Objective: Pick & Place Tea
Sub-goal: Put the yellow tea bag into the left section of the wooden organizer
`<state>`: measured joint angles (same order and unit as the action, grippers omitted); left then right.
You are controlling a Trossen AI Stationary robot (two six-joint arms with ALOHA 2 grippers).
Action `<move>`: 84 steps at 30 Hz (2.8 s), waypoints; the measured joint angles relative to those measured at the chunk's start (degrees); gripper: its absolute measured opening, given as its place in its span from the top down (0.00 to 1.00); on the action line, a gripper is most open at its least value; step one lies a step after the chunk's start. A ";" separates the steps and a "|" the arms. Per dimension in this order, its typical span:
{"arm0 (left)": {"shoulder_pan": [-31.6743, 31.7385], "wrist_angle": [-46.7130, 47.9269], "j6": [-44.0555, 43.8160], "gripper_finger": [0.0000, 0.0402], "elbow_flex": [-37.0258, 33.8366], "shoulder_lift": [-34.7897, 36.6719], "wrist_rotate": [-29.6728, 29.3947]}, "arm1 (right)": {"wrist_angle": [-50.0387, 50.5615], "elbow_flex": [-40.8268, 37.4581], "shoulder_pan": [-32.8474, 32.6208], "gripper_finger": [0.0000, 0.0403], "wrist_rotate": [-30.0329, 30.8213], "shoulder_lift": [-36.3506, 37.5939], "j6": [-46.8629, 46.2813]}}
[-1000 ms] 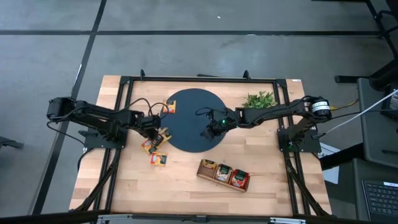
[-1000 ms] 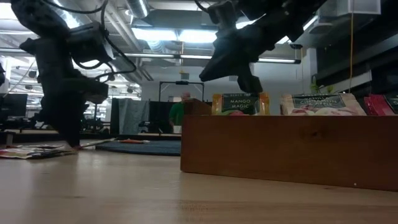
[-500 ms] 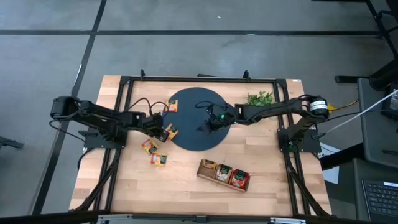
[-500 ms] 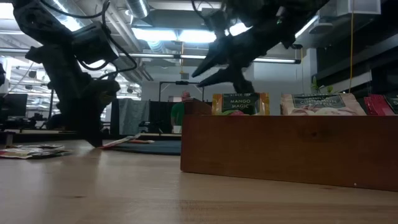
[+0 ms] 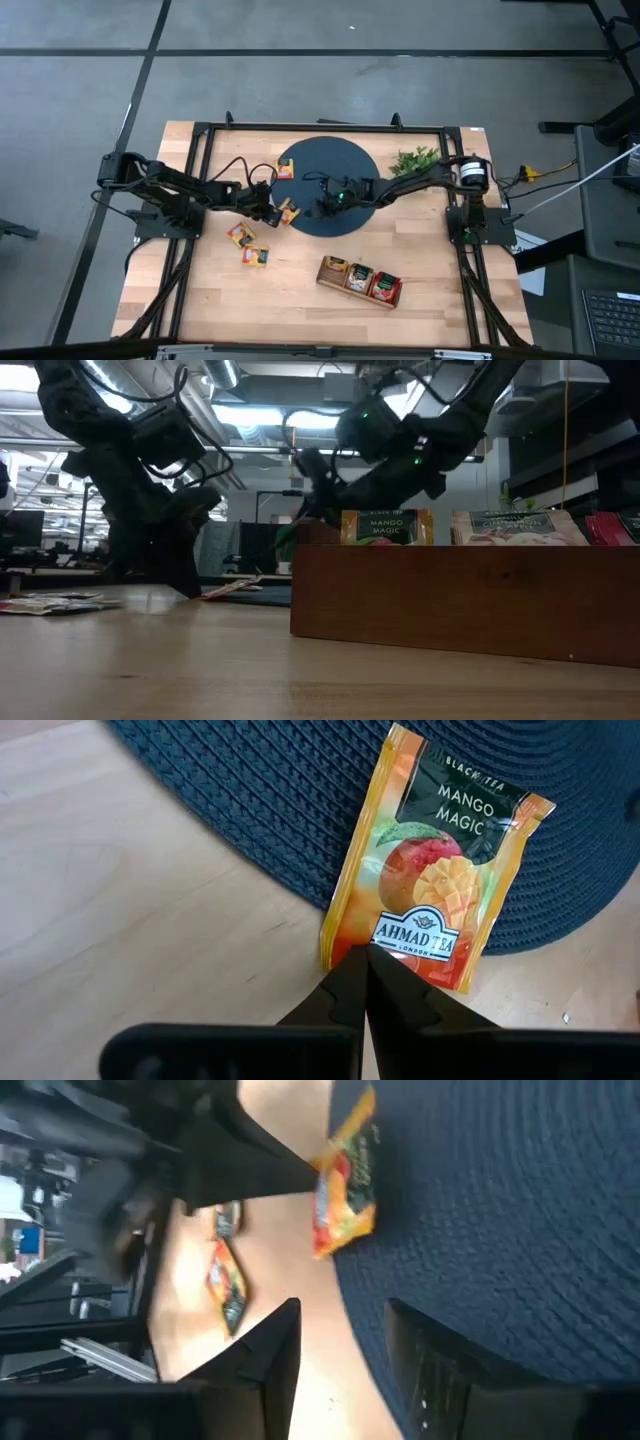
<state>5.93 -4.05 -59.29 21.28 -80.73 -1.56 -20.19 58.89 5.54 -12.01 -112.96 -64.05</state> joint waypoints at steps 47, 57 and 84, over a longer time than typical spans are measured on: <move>0.02 -2.10 0.98 0.99 -0.13 -0.13 0.59 | 28.83 22.51 0.29 0.64 7.45 -8.70 13.74; 0.02 -2.19 0.97 0.99 -0.13 -0.13 0.57 | 26.72 22.49 0.40 0.65 5.84 -10.20 13.12; 0.62 -9.17 3.48 0.99 -0.33 2.88 11.92 | 24.99 22.47 1.42 0.99 0.91 -10.84 15.90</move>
<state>6.55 -13.23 -55.80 20.95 -77.85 10.36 4.80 81.36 6.96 -11.10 -123.81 -48.15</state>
